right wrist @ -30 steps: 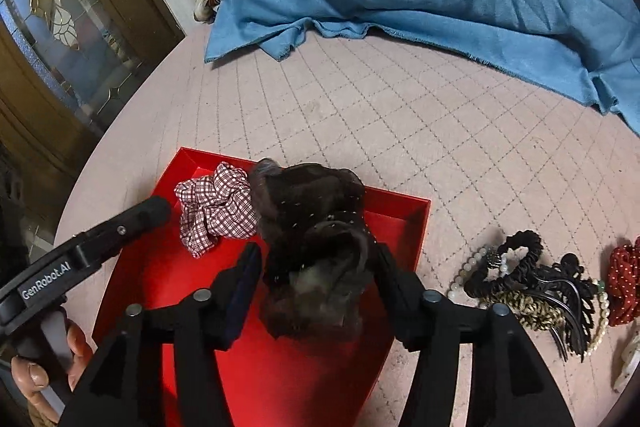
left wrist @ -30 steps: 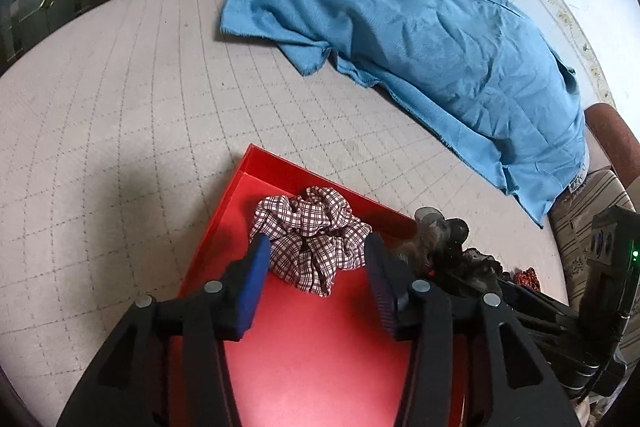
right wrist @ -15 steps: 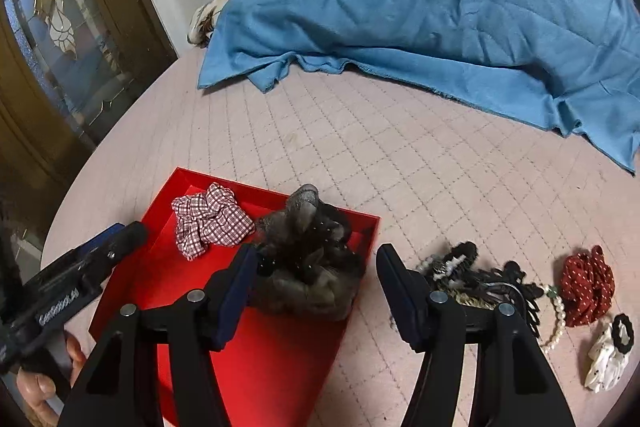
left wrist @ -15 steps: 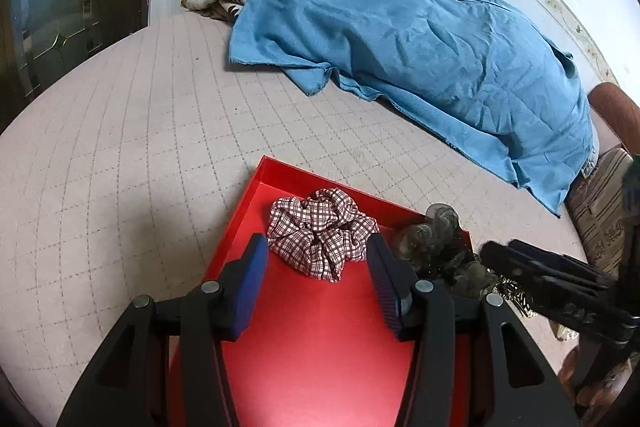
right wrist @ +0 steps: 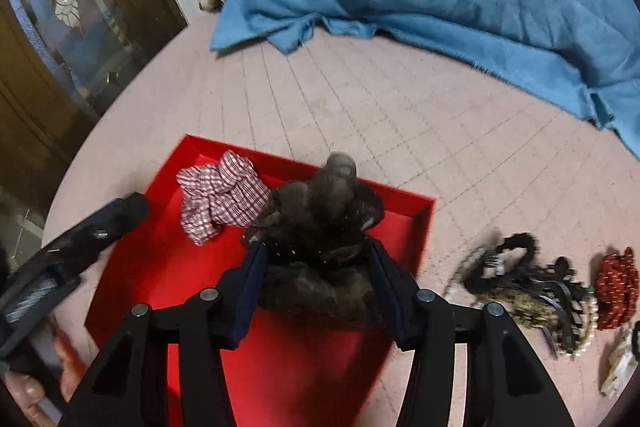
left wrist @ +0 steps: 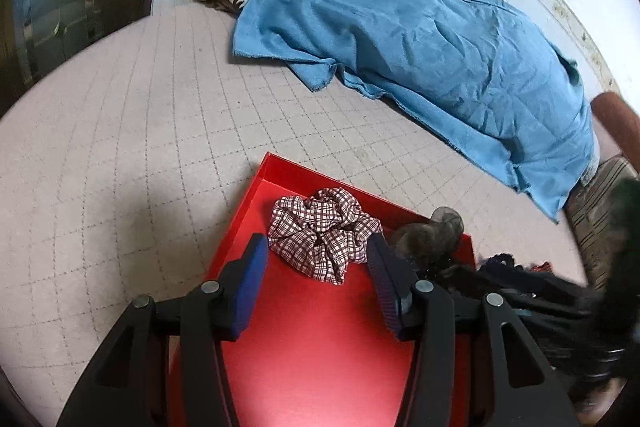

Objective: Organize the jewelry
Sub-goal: 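Move both open tools back to the remaining jewelry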

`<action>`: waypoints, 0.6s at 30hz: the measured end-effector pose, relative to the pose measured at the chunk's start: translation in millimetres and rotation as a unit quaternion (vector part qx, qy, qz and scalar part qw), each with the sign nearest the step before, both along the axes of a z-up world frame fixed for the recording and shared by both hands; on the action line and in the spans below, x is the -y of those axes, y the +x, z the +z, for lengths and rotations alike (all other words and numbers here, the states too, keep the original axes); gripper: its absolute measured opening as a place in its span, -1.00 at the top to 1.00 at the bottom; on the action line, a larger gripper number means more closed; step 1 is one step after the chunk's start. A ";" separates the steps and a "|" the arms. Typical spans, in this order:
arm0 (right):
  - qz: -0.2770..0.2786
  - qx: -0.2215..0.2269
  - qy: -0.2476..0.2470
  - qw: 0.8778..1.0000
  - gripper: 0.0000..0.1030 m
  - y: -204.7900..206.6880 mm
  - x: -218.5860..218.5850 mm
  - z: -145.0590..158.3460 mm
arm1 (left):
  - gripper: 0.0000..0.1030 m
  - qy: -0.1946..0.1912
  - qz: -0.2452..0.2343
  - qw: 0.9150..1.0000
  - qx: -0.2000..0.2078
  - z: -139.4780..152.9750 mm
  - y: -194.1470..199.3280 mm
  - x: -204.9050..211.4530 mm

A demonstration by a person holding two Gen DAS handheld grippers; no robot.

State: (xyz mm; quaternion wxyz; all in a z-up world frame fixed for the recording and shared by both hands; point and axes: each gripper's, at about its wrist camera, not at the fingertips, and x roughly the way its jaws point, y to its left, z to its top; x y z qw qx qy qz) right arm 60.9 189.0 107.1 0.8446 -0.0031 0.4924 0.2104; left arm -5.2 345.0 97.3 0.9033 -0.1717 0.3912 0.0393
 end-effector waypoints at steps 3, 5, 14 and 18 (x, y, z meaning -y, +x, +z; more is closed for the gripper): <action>-0.008 0.018 0.005 1.000 -0.35 -16.4 24.4 15.9 | -0.02 0.036 -0.002 0.999 0.001 1.4 -4.4 11.1; -0.015 0.025 0.007 1.000 -0.35 -26.8 44.6 22.4 | -0.13 0.055 -0.006 0.998 0.005 2.9 -10.8 19.9; -0.103 0.064 -0.016 0.993 -0.46 -84.8 194.9 35.1 | -0.21 0.090 -0.037 0.995 0.012 18.0 -55.5 70.9; -0.163 0.062 -0.003 0.985 -0.47 -94.5 263.0 27.8 | -0.21 0.096 -0.057 0.994 0.015 30.3 -63.6 102.1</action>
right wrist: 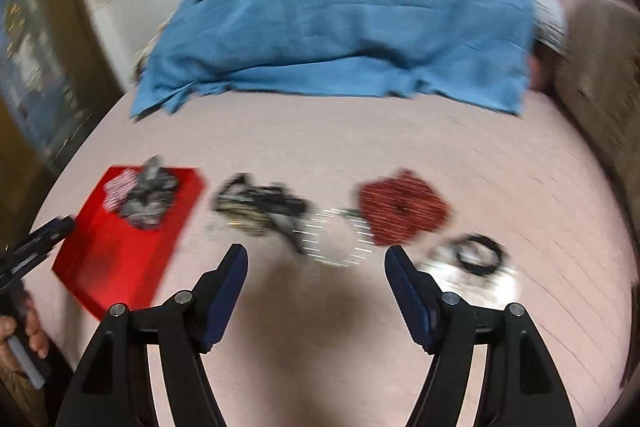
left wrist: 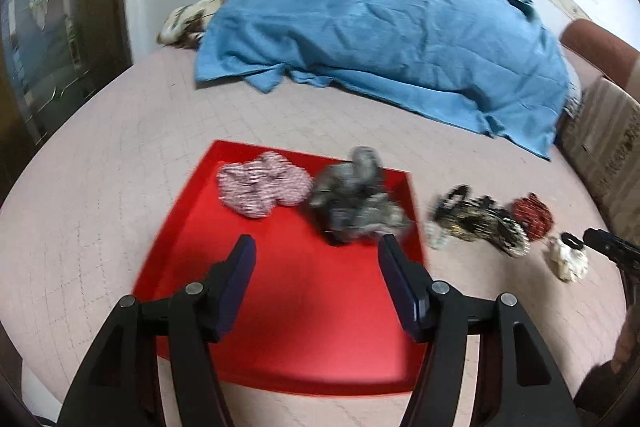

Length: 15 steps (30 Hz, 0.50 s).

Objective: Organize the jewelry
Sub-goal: 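Move both open tools back to the remaining jewelry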

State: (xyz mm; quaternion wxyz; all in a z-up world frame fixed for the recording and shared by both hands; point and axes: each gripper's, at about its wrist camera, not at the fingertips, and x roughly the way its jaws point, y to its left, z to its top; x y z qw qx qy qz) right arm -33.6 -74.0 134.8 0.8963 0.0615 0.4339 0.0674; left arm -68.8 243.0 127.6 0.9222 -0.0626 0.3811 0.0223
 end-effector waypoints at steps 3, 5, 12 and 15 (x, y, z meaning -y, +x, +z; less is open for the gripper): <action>-0.034 0.004 0.020 0.999 -0.47 -1.4 34.3 -5.5 | -0.22 0.004 -0.026 1.000 -0.001 10.3 1.3 30.3; -0.055 0.009 0.032 0.998 -0.47 -2.8 55.2 -11.0 | -0.22 0.005 -0.047 0.999 -0.007 14.9 5.7 51.4; -0.085 0.020 0.054 0.995 -0.47 5.1 97.0 -32.6 | -0.22 -0.011 -0.073 0.997 -0.036 15.2 29.4 97.3; -0.094 0.010 0.076 0.993 -0.47 9.7 109.8 -41.1 | -0.22 -0.030 -0.079 0.995 -0.056 9.5 47.0 113.4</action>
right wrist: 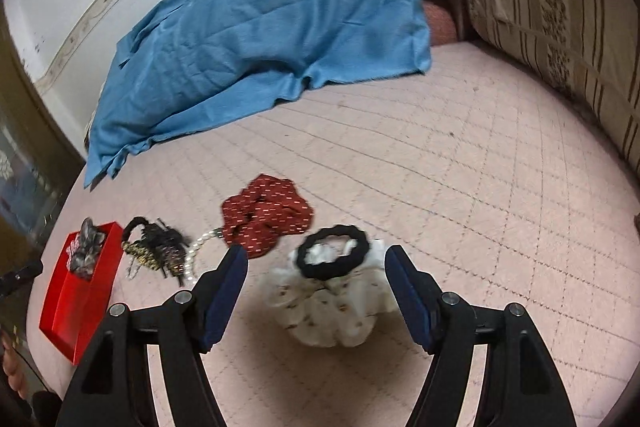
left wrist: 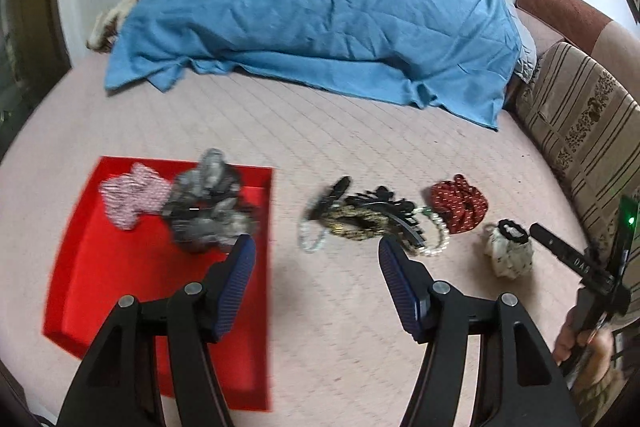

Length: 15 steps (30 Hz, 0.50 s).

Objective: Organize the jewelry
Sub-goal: 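Move both open tools back to the remaining jewelry, then grasp the red dotted scrunchie with the left tool while the right grasps the white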

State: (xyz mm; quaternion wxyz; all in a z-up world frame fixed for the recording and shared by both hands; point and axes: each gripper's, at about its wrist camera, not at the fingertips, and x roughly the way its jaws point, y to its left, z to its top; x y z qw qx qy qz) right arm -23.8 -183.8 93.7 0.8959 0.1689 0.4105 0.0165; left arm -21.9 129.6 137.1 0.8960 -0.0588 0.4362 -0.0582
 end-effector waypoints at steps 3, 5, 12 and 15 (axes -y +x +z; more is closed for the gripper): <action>-0.015 0.006 0.025 1.000 -0.47 1.8 15.6 2.0 | -0.22 -0.011 -0.007 1.000 -0.016 -4.2 16.8 16.8; -0.025 0.008 0.038 0.999 -0.47 1.0 24.2 3.4 | -0.22 -0.014 -0.019 0.999 -0.022 -4.9 28.8 34.3; -0.042 -0.019 0.094 0.994 -0.47 -3.9 43.6 -8.3 | -0.22 -0.002 -0.074 0.997 -0.038 -14.7 67.0 110.7; -0.035 -0.038 0.117 0.992 -0.47 -5.8 43.2 -17.8 | -0.22 -0.002 -0.089 0.995 -0.055 -27.2 82.0 135.3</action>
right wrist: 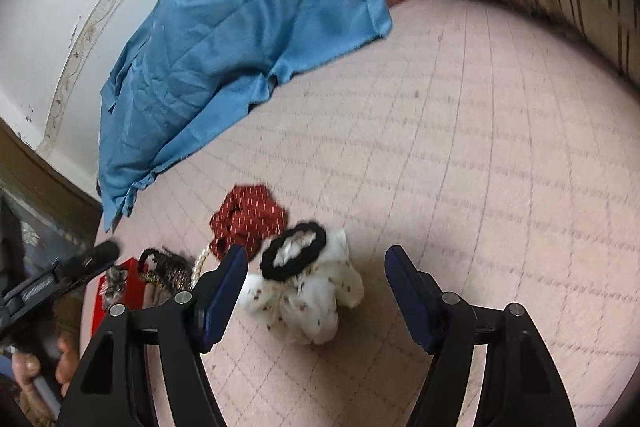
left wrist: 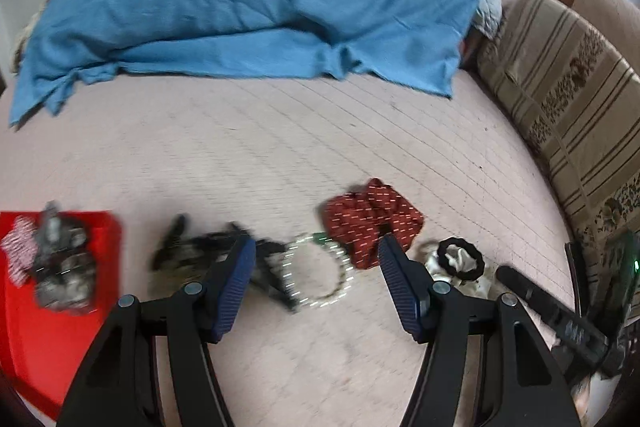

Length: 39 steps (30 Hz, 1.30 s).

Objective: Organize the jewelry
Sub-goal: 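Grasp the red dotted scrunchie with the left tool while the right grasps the white, then carry the red scrunchie in the left tool while the right carries the white one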

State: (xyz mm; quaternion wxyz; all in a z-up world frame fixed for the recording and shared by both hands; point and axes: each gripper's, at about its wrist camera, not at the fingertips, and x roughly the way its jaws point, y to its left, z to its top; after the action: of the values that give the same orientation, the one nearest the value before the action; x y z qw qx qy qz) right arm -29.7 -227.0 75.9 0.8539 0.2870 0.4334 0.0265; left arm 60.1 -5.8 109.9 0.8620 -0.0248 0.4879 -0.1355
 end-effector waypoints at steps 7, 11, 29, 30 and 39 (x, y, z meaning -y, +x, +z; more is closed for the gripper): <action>0.013 -0.043 -0.015 0.999 -0.47 5.7 -11.0 -19.5 | -0.22 0.009 -0.021 0.999 -0.043 -40.5 36.4 41.1; 0.015 -0.053 -0.032 0.998 -0.47 11.7 -16.8 -26.0 | -0.22 0.022 -0.033 0.998 -0.056 -58.9 50.0 60.7; 0.046 -0.035 -0.055 0.997 0.69 16.5 -37.5 -20.4 | 0.72 -0.007 -0.052 0.997 -0.060 -50.7 42.4 58.9; 0.047 -0.028 -0.049 0.997 0.69 15.0 -37.0 -18.2 | 0.72 -0.012 -0.052 0.997 -0.055 -44.3 37.5 57.2; 0.050 0.039 0.019 0.998 0.70 -2.8 -35.0 5.5 | 0.72 -0.045 -0.036 0.998 0.005 21.4 -19.2 28.4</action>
State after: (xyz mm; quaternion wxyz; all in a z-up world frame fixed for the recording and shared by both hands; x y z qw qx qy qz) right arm -32.4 -192.0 81.4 0.8619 0.2801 0.4132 0.0888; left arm 40.9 -34.2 131.3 0.8569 -0.0454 0.4777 -0.1884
